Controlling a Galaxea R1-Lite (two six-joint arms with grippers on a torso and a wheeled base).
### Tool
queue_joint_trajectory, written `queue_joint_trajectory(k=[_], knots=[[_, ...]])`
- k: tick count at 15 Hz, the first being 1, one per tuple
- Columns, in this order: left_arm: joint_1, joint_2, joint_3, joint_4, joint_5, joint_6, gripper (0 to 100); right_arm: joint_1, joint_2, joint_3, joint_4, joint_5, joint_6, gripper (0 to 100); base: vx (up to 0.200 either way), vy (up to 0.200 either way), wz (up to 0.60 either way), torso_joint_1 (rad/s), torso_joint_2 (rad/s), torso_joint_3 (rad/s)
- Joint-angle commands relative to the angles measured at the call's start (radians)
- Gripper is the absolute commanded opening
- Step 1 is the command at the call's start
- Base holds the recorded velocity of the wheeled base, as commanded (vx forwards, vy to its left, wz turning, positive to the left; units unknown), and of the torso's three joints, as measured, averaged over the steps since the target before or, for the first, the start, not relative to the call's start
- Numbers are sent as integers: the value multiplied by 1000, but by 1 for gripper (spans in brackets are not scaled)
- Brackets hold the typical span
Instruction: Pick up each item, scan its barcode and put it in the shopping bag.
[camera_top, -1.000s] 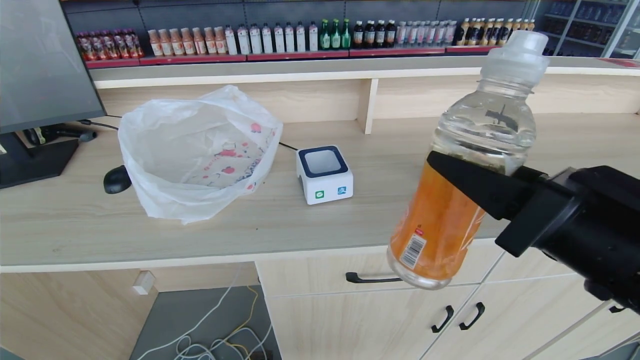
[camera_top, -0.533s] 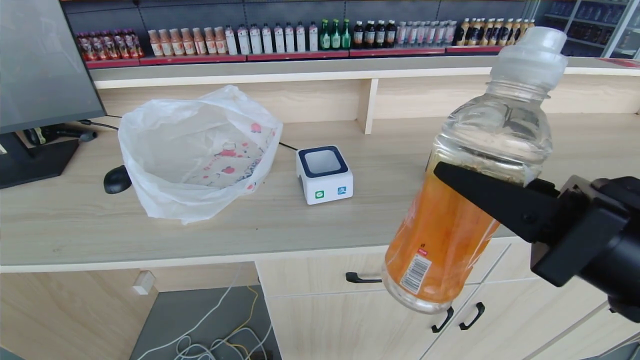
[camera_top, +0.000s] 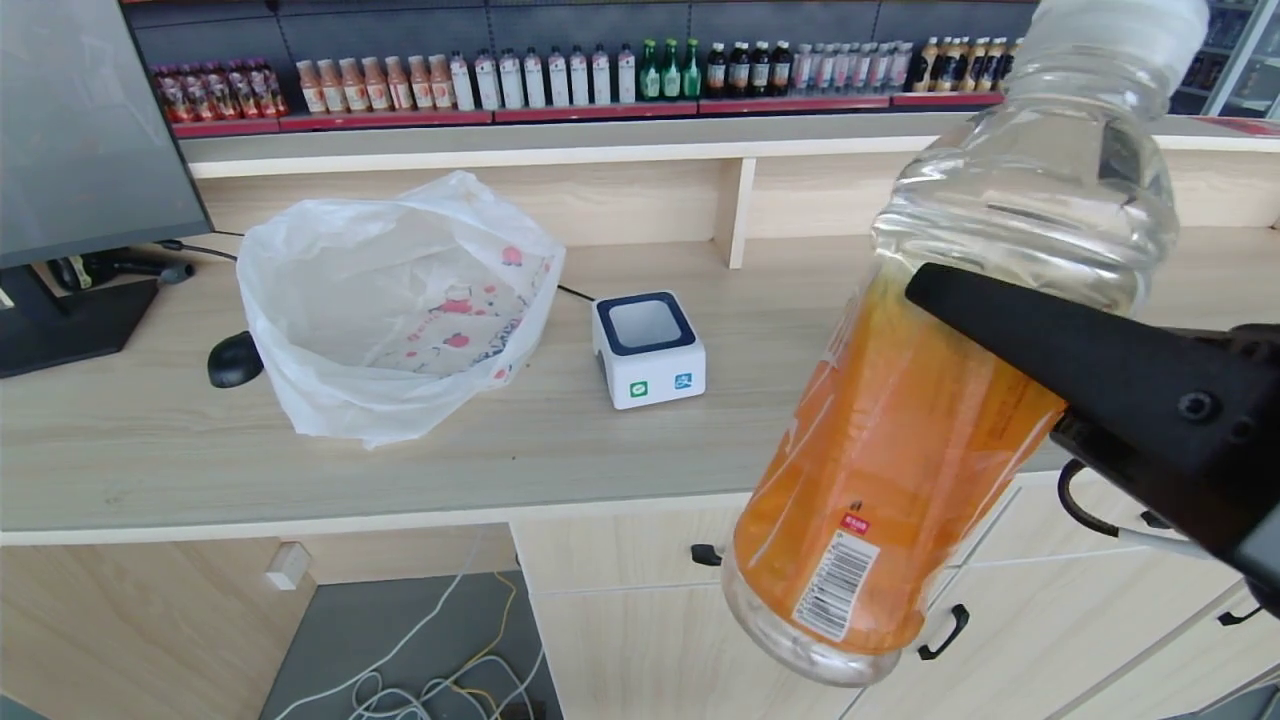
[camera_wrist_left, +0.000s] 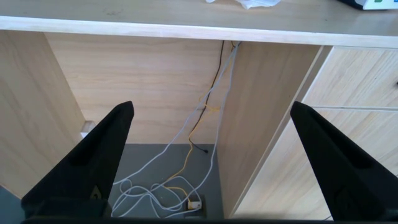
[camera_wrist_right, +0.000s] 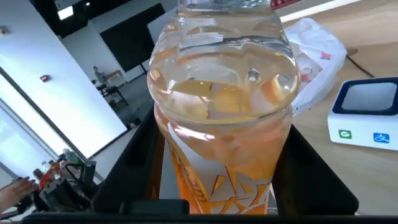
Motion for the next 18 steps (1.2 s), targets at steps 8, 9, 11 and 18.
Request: queue_joint_trajectory(k=[8,9,11,18], knots=[[0,0,0,0,0,0,100,29,127,-74,-112,168,68,0,0,0,0,0,0,0],[0,0,0,0,0,0,100,29,145,-97,-123,171,83,0,0,0,0,0,0,0],[0,1,0,0,0,2,100,29,174,-140,-163,171,158,0,0,0,0,0,0,0],[0,0,0,0,0,0,100,29,217,-156,-224,173,207,0,0,0,0,0,0,0]])
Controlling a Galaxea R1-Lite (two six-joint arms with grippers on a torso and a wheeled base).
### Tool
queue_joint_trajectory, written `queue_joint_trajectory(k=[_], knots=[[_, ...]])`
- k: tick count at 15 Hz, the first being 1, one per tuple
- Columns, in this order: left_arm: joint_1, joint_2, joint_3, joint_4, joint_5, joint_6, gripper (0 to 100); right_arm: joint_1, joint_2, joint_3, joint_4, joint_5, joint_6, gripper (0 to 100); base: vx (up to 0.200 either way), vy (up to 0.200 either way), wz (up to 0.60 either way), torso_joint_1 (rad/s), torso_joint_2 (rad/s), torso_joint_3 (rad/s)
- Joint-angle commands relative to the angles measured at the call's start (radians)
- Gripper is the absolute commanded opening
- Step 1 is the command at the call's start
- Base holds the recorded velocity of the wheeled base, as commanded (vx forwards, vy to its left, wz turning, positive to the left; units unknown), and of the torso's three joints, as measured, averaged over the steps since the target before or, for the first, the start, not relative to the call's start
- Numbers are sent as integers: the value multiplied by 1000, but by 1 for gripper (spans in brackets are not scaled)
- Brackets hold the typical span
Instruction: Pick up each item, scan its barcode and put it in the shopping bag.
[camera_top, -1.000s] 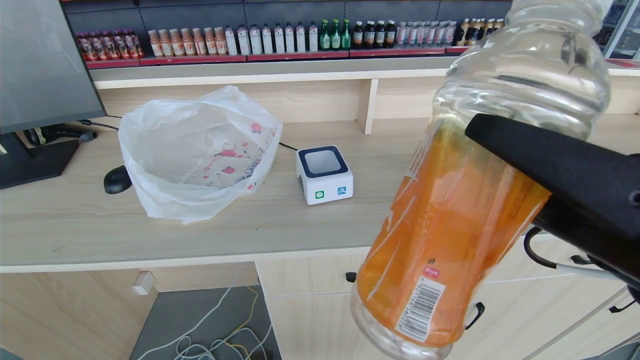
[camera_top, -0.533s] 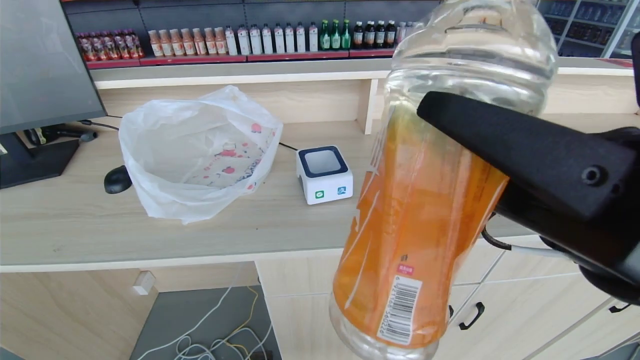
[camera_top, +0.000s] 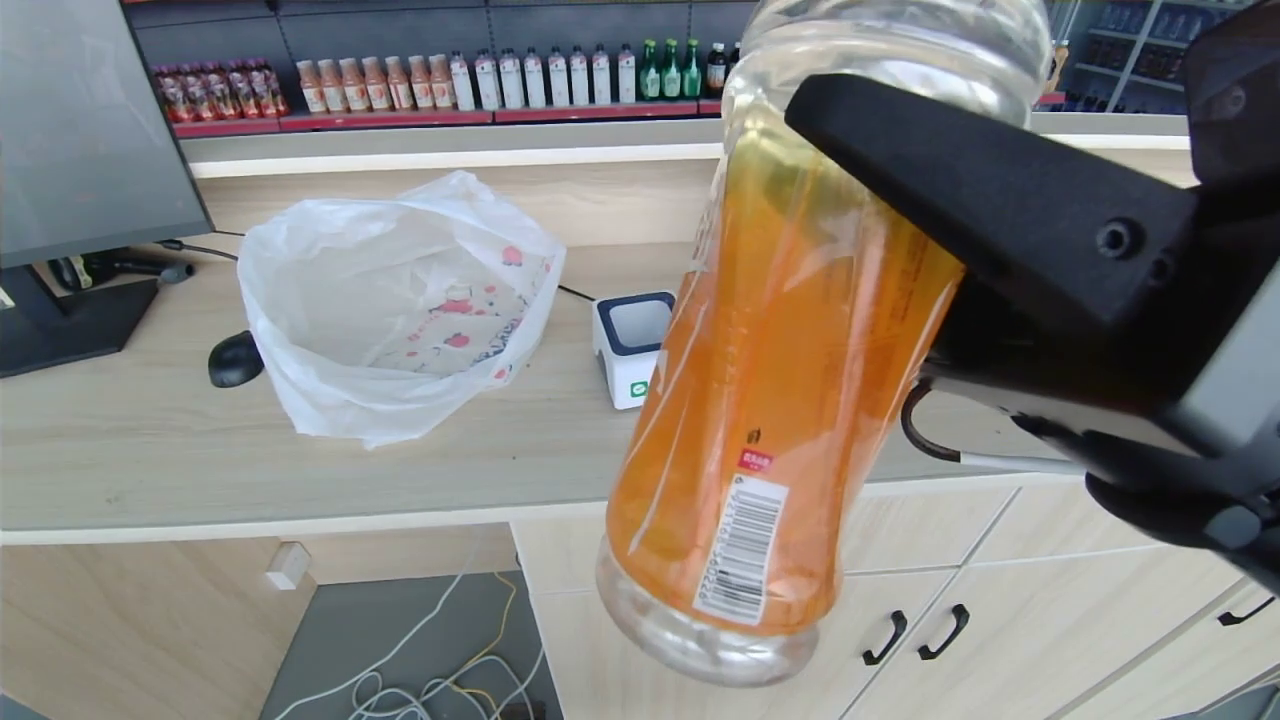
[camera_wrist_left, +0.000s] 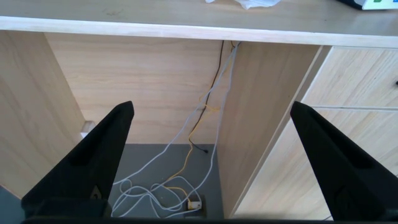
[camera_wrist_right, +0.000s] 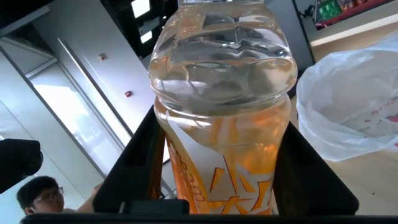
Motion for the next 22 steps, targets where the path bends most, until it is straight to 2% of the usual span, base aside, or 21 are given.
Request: queue_joint_trajectory(k=[1,14,18,19,22], knots=[[0,0,0,0,0,0,100,1,24,2,-6,2,0,0,0,0,0,0,0,0],[0,0,0,0,0,0,100,1,31,-5,-5,4,-13,0,0,0,0,0,0,0],[0,1,0,0,0,0,100,-9,22,16,10,-1,-57,0,0,0,0,0,0,0],[0,0,0,0,0,0,100,-12,7,12,56,-4,-82,0,0,0,0,0,0,0],[0,0,0,0,0,0,100,-58,-13,16,145,-2,-217,0,0,0,0,0,0,0]])
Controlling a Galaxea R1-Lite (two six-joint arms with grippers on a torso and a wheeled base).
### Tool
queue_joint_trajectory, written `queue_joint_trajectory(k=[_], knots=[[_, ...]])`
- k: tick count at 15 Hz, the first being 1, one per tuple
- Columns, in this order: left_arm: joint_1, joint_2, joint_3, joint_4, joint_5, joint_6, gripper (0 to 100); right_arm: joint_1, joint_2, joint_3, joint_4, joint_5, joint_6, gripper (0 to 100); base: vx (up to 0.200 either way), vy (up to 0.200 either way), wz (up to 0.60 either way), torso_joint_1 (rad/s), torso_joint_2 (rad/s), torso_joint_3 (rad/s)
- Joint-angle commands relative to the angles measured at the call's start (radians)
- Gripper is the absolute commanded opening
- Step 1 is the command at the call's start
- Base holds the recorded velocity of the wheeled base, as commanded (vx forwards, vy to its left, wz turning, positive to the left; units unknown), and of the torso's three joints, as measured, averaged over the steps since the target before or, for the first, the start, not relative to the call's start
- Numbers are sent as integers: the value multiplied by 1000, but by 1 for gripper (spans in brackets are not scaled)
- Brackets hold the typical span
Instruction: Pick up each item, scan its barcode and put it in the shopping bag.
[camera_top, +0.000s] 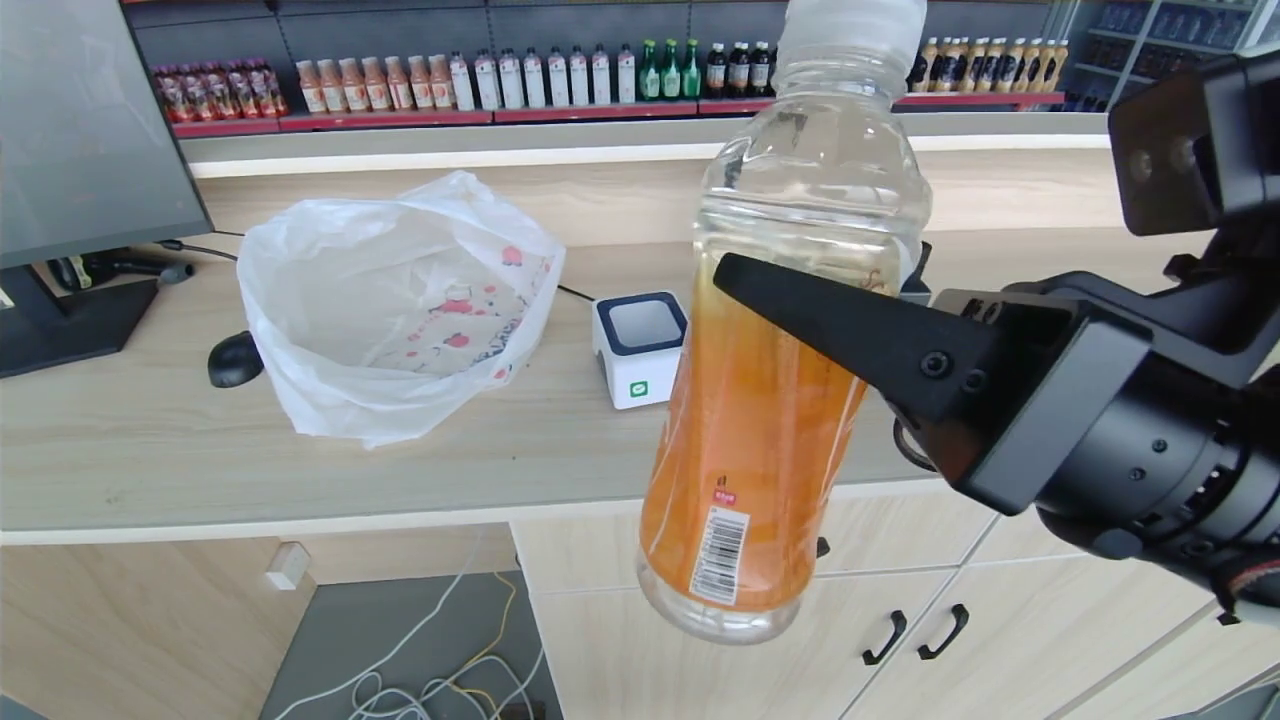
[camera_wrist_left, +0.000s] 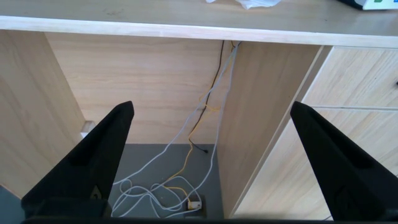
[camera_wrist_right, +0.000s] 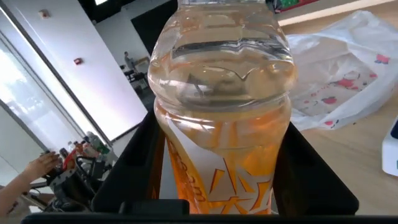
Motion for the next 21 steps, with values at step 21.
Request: queue_joint_trajectory(k=[21], knots=[[0,0,0,0,0,0,100,-81,33,-22,5,-492,-382,0,0,0,0,0,0,0]])
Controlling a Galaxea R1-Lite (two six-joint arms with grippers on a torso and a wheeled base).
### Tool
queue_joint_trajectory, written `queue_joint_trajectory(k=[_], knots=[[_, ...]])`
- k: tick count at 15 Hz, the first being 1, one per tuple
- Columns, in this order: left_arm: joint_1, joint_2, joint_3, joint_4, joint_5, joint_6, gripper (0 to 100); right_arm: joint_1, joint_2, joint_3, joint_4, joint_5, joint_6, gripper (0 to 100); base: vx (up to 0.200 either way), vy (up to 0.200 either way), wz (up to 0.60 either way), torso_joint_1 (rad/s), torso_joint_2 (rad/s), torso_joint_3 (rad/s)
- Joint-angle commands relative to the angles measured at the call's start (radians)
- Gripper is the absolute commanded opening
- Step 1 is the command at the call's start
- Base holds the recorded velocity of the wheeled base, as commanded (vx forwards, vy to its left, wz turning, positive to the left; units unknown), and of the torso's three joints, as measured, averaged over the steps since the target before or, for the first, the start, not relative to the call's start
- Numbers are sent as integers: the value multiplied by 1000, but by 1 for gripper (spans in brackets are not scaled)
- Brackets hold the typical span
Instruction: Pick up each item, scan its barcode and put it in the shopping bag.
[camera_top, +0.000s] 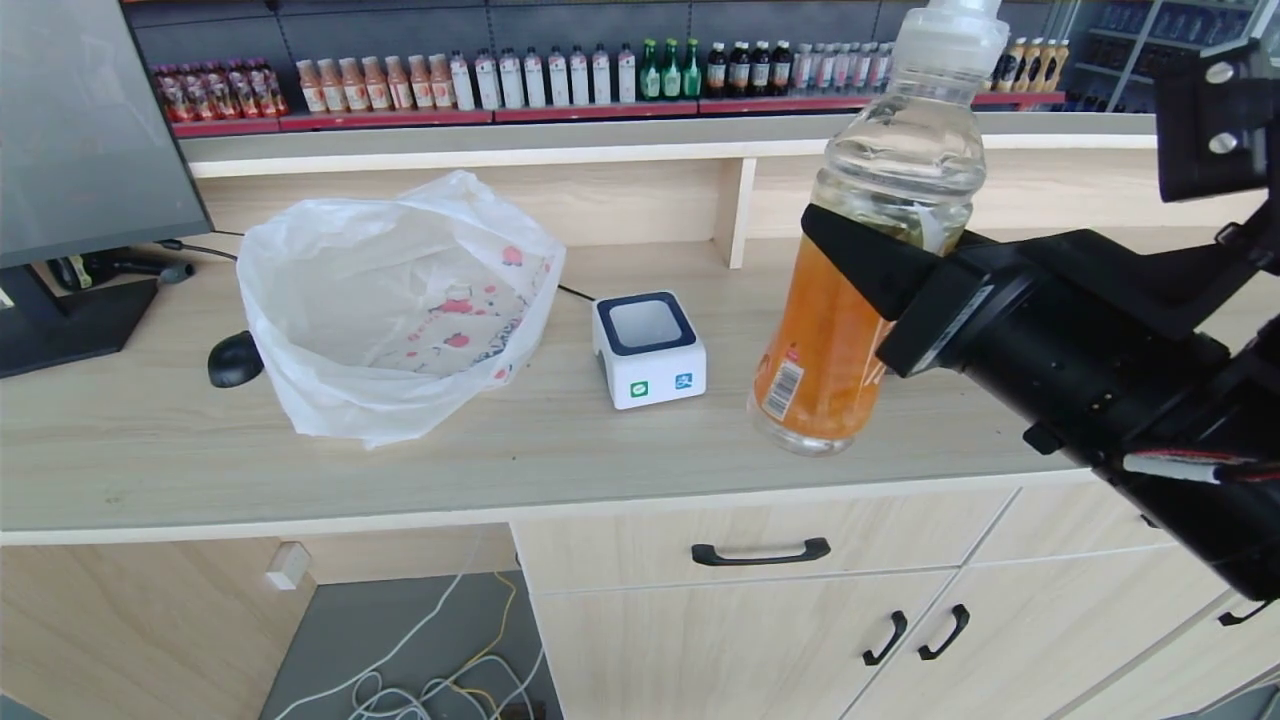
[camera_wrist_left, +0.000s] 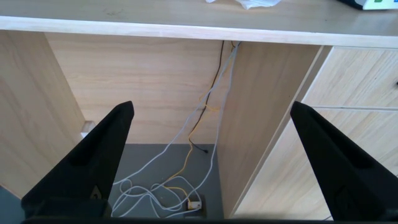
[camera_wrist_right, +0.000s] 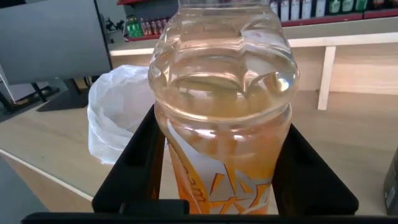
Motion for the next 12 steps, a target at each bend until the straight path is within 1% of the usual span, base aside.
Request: queue_joint_trajectory(k=[1,5,7,12], knots=[[0,0,0,0,0,2,100,-1,11,5,-14,-1,-3,0,0,0,0,0,0,0],[0,0,0,0,0,-2,100,-10,41,-38,-37,-22,-25,0,0,0,0,0,0,0],[0,1,0,0,0,0,100,-13,64,-85,-37,-37,-23,0,0,0,0,0,0,0],[0,0,0,0,0,-2,100,-27,86,-98,-37,-39,-23,0,0,0,0,0,0,0]])
